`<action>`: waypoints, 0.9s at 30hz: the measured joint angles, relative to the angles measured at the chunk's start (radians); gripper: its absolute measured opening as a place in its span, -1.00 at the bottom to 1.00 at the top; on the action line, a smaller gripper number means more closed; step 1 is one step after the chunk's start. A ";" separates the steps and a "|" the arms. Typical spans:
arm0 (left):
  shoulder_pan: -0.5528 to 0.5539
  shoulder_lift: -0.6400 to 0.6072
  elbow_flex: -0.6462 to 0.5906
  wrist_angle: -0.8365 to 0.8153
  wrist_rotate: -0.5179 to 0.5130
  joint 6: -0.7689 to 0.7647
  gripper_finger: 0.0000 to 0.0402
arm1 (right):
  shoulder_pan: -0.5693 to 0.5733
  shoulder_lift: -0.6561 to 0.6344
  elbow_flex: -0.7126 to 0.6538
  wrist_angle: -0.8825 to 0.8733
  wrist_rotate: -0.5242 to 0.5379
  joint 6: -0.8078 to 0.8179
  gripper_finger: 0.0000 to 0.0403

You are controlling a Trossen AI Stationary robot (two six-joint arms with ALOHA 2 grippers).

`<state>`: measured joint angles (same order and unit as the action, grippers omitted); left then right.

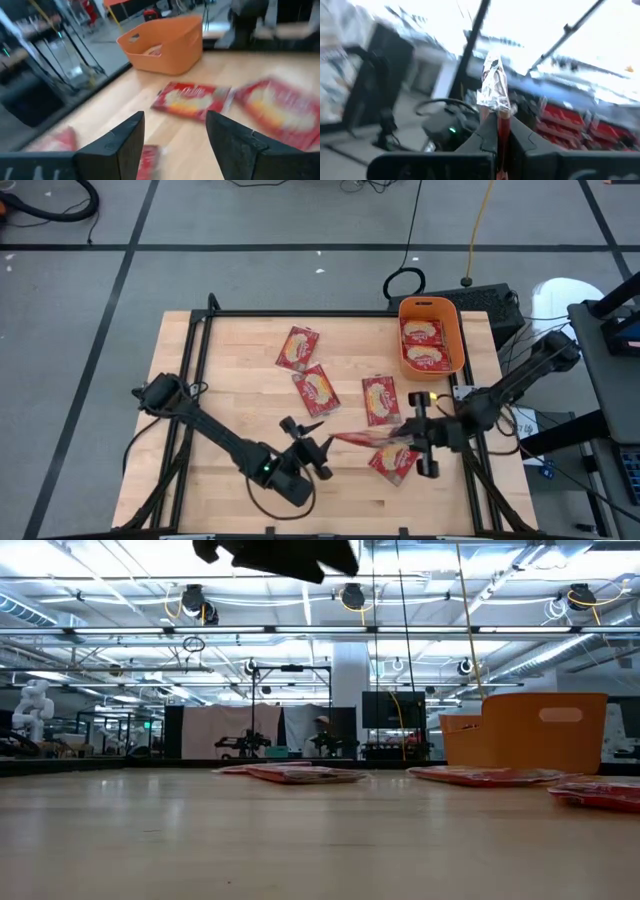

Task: Sort popcorn bags into baskets
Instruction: Put the red popcorn bag into the orange container

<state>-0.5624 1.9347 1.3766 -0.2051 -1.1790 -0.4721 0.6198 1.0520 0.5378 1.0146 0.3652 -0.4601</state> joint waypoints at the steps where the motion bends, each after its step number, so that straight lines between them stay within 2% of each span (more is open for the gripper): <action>1: 0.003 0.000 0.000 0.034 0.003 -0.021 0.07 | -0.006 0.005 -0.026 0.058 -0.039 0.003 -1.00; 4: 0.014 0.007 0.001 0.148 0.005 -0.025 0.07 | -0.012 0.017 -0.093 0.188 -0.118 0.007 -1.00; 6: 0.017 0.023 0.001 0.240 0.014 0.044 0.07 | -0.012 0.028 -0.129 0.269 -0.164 0.025 -1.00; 10: 0.024 0.058 -0.015 0.465 0.127 0.227 0.07 | -0.011 0.053 -0.175 0.388 -0.227 0.055 -1.00; 13: 0.028 0.086 -0.023 0.633 0.204 0.318 0.07 | -0.011 0.069 -0.185 0.415 -0.244 0.058 -1.00; 17: 0.028 0.125 -0.025 0.777 0.254 0.374 0.07 | -0.010 0.098 -0.185 0.420 -0.293 0.056 -1.00; 22: 0.007 0.149 -0.025 0.890 0.263 0.518 0.07 | -0.010 0.115 -0.185 0.505 -0.293 0.068 -1.00; 27: -0.010 0.158 -0.025 1.045 0.266 0.669 0.07 | -0.010 0.116 -0.185 0.507 -0.293 0.075 -1.00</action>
<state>-0.5720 2.0925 1.3514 0.8401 -0.9135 0.1973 0.6101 1.1678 0.3523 1.5214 0.0723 -0.3855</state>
